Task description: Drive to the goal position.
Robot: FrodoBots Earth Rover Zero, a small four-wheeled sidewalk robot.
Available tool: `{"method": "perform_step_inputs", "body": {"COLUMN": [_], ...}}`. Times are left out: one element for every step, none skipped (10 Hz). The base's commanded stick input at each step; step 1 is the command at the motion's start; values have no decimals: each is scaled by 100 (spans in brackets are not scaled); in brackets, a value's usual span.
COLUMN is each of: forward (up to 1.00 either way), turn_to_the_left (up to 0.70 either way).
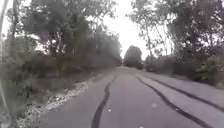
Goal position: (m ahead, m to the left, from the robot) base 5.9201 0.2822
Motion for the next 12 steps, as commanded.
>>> {"method": "perform_step_inputs", "body": {"forward": [70,70,70,70,70,70,70,70,70,70,70,70], "turn_to_the_left": [1,1,1,1,1,1,1,1,1,1,1,0]}}
